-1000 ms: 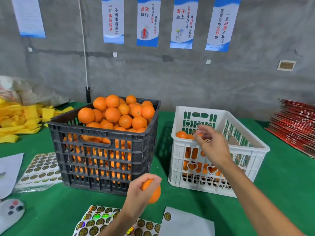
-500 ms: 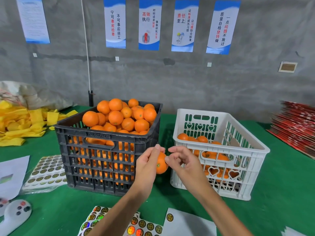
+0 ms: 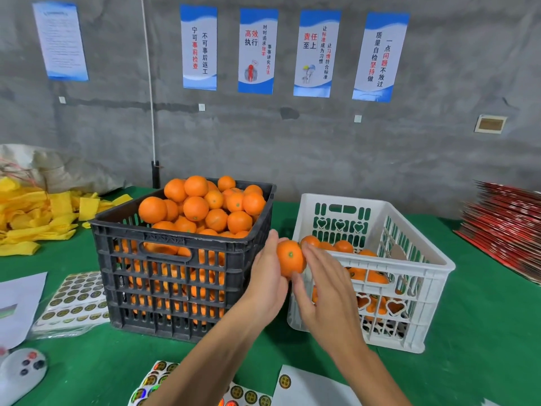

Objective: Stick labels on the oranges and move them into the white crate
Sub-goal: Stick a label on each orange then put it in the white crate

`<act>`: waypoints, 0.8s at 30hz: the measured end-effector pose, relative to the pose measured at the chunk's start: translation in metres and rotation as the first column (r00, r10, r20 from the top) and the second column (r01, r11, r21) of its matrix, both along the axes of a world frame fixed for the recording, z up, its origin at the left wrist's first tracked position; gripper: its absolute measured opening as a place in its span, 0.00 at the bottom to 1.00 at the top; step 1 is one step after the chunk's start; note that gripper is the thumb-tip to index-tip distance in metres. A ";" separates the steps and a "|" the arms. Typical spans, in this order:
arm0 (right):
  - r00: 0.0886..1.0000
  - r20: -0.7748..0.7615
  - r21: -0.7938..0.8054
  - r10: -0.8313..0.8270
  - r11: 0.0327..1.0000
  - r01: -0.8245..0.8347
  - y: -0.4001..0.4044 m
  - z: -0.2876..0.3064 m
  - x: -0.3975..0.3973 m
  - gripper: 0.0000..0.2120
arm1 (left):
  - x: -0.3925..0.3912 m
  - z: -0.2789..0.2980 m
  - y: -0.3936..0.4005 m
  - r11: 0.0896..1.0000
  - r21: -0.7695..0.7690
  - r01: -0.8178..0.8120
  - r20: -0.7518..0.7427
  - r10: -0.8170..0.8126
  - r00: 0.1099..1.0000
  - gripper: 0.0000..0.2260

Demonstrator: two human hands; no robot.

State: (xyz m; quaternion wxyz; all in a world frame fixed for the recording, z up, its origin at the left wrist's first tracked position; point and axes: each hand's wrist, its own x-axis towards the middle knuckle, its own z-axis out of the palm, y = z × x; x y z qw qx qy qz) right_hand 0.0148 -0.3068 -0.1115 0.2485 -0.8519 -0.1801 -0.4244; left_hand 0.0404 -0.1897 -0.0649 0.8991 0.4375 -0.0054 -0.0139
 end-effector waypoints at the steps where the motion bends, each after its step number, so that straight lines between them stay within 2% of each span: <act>1: 0.999 -0.028 0.012 -0.036 0.999 0.036 -0.001 0.005 0.002 0.27 | 0.002 0.009 -0.005 0.999 -0.002 0.033 0.001 -0.033 0.999 0.21; 3: 0.994 -0.047 0.088 -0.102 0.990 0.106 -0.004 0.019 0.008 0.30 | 0.007 0.026 -0.016 0.991 0.103 0.080 0.049 -0.086 0.995 0.21; 4: 0.990 -0.047 0.145 -0.132 0.980 0.138 -0.006 0.028 0.011 0.30 | 0.010 0.033 -0.020 0.967 0.244 0.068 0.100 -0.094 0.991 0.21; 5: 0.986 -0.045 0.194 -0.162 0.967 0.168 -0.009 0.038 0.016 0.28 | 0.011 0.039 -0.022 0.911 0.410 0.036 0.168 -0.115 0.979 0.20; 7: 0.974 -0.032 0.233 -0.223 0.946 0.225 -0.016 0.055 0.028 0.24 | 0.010 0.049 -0.023 0.722 0.683 -0.113 0.356 -0.194 0.914 0.18; 9: 0.971 -0.037 0.186 -0.236 0.953 0.239 -0.019 0.064 0.038 0.21 | 0.009 0.059 -0.014 0.577 0.762 -0.295 0.512 -0.258 0.819 0.19; 12: 0.991 -0.067 0.085 -0.111 0.989 0.117 -0.012 0.064 0.048 0.20 | 0.025 0.074 0.017 0.317 0.716 -0.622 0.697 -0.285 0.658 0.14; 13: 0.996 -0.068 0.058 -0.065 0.996 0.069 -0.005 0.061 0.050 0.20 | 0.035 0.079 0.032 0.208 0.697 -0.686 0.715 -0.276 0.643 0.12; 15: 0.997 -0.060 0.026 0.045 0.999 -0.043 0.011 0.055 0.051 0.20 | 0.060 0.086 0.067 0.018 0.719 -0.695 0.685 -0.192 0.703 0.10; 18: 0.977 -0.065 -0.056 0.205 0.976 -0.209 0.046 0.049 0.052 0.22 | 0.101 0.083 0.121 -0.168 0.873 -0.457 0.458 -0.038 0.888 0.14; 21: 0.950 -0.080 -0.133 0.302 0.941 -0.310 0.082 0.042 0.059 0.24 | 0.131 0.066 0.154 -0.218 0.947 -0.237 0.234 -0.039 0.971 0.20; 24: 0.945 -0.029 -0.078 0.325 0.942 -0.327 0.107 0.030 0.069 0.18 | 0.149 0.060 0.150 -0.223 0.958 -0.179 0.153 -0.131 0.980 0.33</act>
